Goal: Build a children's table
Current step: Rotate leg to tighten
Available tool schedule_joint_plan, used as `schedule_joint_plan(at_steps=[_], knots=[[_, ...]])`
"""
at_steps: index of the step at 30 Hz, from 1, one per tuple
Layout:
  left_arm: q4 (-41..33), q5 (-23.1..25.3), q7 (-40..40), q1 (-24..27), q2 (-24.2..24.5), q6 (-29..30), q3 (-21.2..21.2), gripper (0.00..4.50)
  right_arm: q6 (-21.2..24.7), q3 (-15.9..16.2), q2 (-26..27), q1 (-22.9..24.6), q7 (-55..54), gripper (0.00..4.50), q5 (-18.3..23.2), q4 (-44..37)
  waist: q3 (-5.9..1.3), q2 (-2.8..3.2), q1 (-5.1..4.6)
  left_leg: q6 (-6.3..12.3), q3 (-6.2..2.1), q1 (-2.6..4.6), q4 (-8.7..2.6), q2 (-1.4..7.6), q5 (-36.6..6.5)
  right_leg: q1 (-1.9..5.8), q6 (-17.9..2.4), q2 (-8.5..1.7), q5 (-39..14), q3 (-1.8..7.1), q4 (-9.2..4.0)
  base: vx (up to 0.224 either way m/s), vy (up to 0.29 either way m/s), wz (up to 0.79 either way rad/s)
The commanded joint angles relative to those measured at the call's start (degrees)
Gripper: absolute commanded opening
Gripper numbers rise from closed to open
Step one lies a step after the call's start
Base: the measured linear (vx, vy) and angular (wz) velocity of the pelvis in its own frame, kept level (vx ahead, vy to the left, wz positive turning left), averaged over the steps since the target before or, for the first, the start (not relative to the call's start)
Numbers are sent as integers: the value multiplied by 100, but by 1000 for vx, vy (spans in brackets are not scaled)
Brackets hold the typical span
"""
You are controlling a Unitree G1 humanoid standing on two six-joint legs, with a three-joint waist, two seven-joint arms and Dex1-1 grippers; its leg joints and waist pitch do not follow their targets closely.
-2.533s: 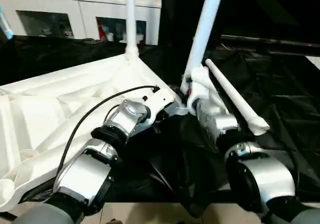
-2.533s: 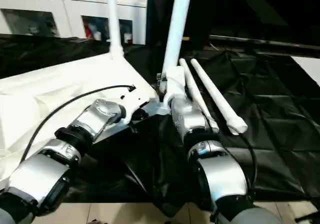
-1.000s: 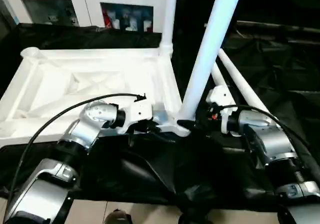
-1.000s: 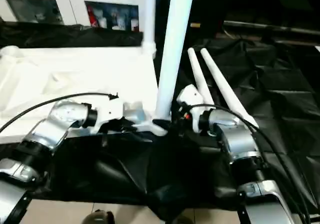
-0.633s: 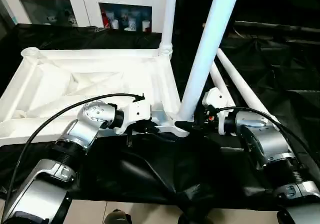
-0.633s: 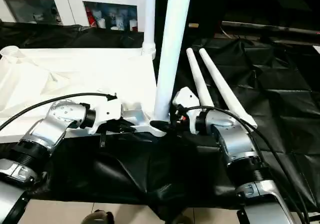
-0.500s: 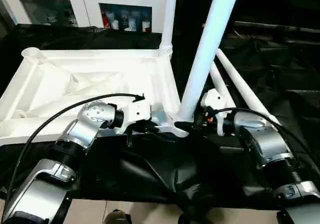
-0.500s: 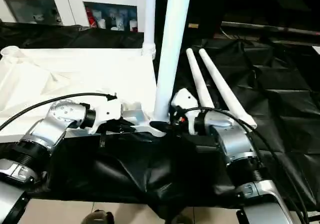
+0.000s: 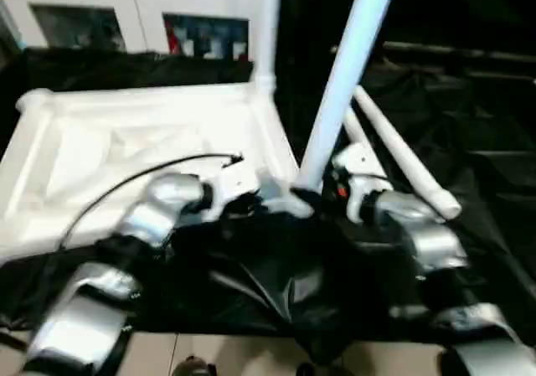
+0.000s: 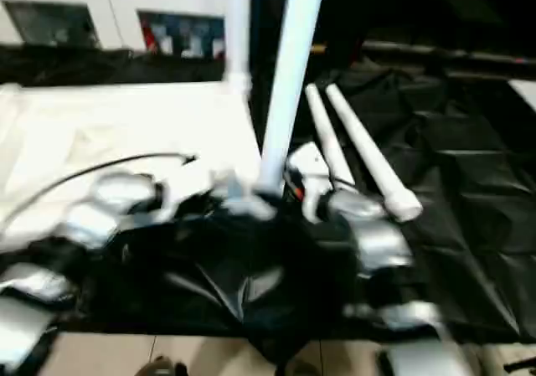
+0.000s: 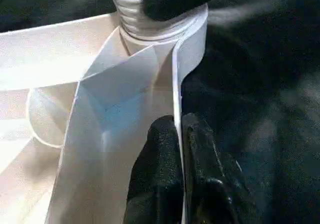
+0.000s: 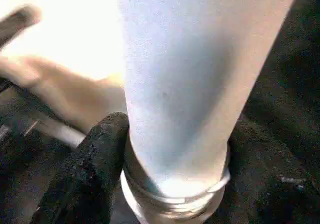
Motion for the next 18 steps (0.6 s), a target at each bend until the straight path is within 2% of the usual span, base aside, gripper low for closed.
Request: schedule_joint_plan(at_steps=[1,2,3,4,5,6,7,9,11,15,17,18], knots=[[324,54,1088,-280,-419,465,200,0,256,-28,366,-62,-938,267,-109,886,-363,53,-53,-277,-136,125,-428,57,-2482,167,-573,-276,-3453,123,-649,0,0,0],[324,54,1088,-280,-419,465,200,0,256,-28,366,-62,-938,267,-109,886,-360,74,-65,-273,-151,165,-428,59,-2541,147,-566,-268,-3449,103,-677,0,0,0],[409,16,1264,-358,-599,608,227,0,203,-22,519,-183,-1165,267,-134,1096,-357,95,-71,-247,-159,169,-439,58,-2581,159,-578,-260,-3411,86,-696,0,0,0],[409,16,1264,-358,-599,608,227,0,203,-22,519,-183,-1165,267,-134,1096,-365,86,-82,-219,-175,151,-455,59,-2621,185,-589,-256,-3274,69,-706,0,0,0],[477,4,1340,-423,-801,670,211,0,160,-55,717,-380,-1379,267,-122,1348,-365,86,-100,-185,-180,149,-470,58,-2689,185,-628,-244,-3163,68,-709,0,0,0],[518,28,1353,-452,-875,607,186,0,34,-59,798,-471,-1377,267,-133,1440,-378,116,-119,-172,-194,146,-477,55,-2742,199,-661,-253,-3092,58,-707,0,0,0],[534,34,1350,-464,-903,593,180,0,-41,-84,831,-511,-1365,267,-117,1475,-380,116,-131,-164,-195,146,-480,60,-2761,201,-677,-253,-3044,58,-712,0,0,0],[590,64,1331,-498,-938,518,160,0,-239,-157,874,-616,-1350,323,-100,1573,-386,118,-144,-136,-200,122,-497,65,-2788,221,-728,-251,-2854,60,-702,0,0,0],[615,78,1298,-512,-928,451,149,0,-366,-223,867,-676,-1269,346,-58,1612,-389,114,-148,-108,-188,145,-488,56,-2850,198,-775,-254,-2816,76,-705,0,0,0],[506,77,835,-402,-641,87,45,0,-745,-224,498,-677,-790,364,-45,1413,-406,93,-124,-13,-168,117,-486,55,-2656,227,-867,-266,-2654,102,-682,0,0,0],[379,56,532,-313,-493,-34,3,0,-741,-154,265,-600,-298,364,-10,1254,-429,89,-97,75,-141,70,-485,72,-2357,267,-984,-265,-2228,136,-623,0,0,0],[234,-29,160,-209,-354,-193,-16,0,-754,-7,15,-473,338,364,-2,1037,-427,73,-78,140,-129,64,-478,79,-2260,273,-1060,-260,-2077,142,-612,0,0,0]])
